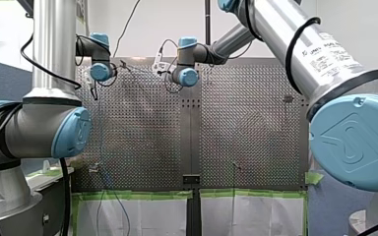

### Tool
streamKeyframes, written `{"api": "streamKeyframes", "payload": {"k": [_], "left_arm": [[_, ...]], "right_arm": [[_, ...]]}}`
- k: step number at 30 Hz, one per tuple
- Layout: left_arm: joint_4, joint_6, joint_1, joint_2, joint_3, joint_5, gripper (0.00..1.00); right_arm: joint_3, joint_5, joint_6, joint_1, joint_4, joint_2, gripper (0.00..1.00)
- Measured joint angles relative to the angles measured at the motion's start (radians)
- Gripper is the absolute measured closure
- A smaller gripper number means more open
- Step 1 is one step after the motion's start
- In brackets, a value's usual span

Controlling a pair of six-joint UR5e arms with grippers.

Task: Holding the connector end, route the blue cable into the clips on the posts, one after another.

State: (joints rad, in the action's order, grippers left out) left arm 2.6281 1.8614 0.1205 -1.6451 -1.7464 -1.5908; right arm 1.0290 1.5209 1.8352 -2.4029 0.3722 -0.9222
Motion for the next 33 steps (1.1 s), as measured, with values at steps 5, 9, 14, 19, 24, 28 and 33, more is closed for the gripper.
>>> {"api": "streamKeyframes", "payload": {"k": [5,9,14,19,24,28,33], "left_arm": [[-0.003,0.007,0.011,-0.012,0.002,0.003,1.0],[-0.007,0.011,0.014,-0.024,0.006,0.007,1.0],[-0.014,0.016,0.013,-0.052,0.019,0.013,1.0],[-0.028,0.042,0.015,-0.06,0.03,0.014,1.0],[-0.03,0.053,0.015,-0.084,0.047,0.015,1.0],[-0.029,0.055,0.016,-0.092,0.051,0.018,1.0],[-0.023,0.057,0.016,-0.093,0.051,0.022,1.0]], "right_arm": [[-0.016,-0.002,0.0,0.007,0.001,0.007,1.0],[-0.023,-0.002,0.0,0.015,0.0,0.013,1.0],[-0.038,-0.005,0.001,0.024,-0.003,0.029,1.0],[-0.06,-0.007,0.007,0.032,-0.006,0.039,1.0],[-0.097,-0.011,0.011,0.038,-0.017,0.06,1.0],[-0.112,-0.016,0.012,0.04,-0.024,0.069,1.0],[-0.116,-0.02,0.01,0.044,-0.034,0.072,1.0]]}}
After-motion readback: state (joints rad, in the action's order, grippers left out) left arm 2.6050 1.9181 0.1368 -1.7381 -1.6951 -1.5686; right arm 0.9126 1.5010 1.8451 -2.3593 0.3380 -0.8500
